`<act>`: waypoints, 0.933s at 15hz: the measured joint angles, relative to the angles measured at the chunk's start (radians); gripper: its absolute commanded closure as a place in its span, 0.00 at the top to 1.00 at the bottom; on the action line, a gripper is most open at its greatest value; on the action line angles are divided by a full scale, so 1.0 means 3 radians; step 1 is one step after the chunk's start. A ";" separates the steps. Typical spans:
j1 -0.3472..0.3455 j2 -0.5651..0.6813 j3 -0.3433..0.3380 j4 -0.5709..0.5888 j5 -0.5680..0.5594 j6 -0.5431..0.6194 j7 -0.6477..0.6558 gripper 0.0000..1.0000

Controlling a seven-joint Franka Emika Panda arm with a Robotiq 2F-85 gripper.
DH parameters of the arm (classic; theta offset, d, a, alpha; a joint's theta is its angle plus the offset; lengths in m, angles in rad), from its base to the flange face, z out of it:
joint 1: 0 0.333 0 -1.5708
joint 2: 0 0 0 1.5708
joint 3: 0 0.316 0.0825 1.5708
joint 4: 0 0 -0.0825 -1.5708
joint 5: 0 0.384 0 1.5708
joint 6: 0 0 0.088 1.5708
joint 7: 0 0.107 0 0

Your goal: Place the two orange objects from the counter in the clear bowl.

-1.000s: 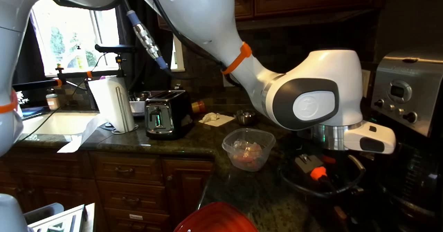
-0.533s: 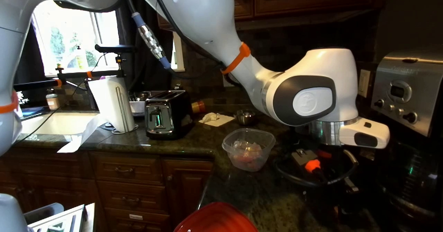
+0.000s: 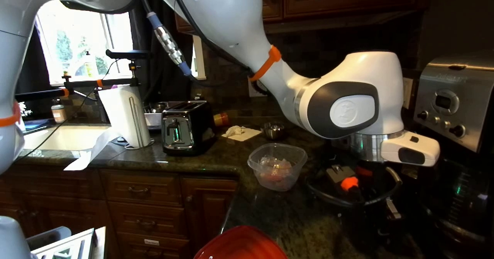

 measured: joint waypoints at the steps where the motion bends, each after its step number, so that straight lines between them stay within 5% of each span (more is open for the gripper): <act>1: 0.0000 0.0001 0.0000 0.0006 0.0000 0.0000 0.0000 0.08; 7: 0.0006 -0.0068 0.0024 -0.0004 0.0003 0.0000 -0.0019 0.14; 8: 0.0007 -0.0127 0.0047 -0.0035 0.0008 0.0000 -0.0046 0.33; 14: -0.0001 -0.0454 0.0118 -0.0232 0.0032 -0.0010 -0.0108 0.77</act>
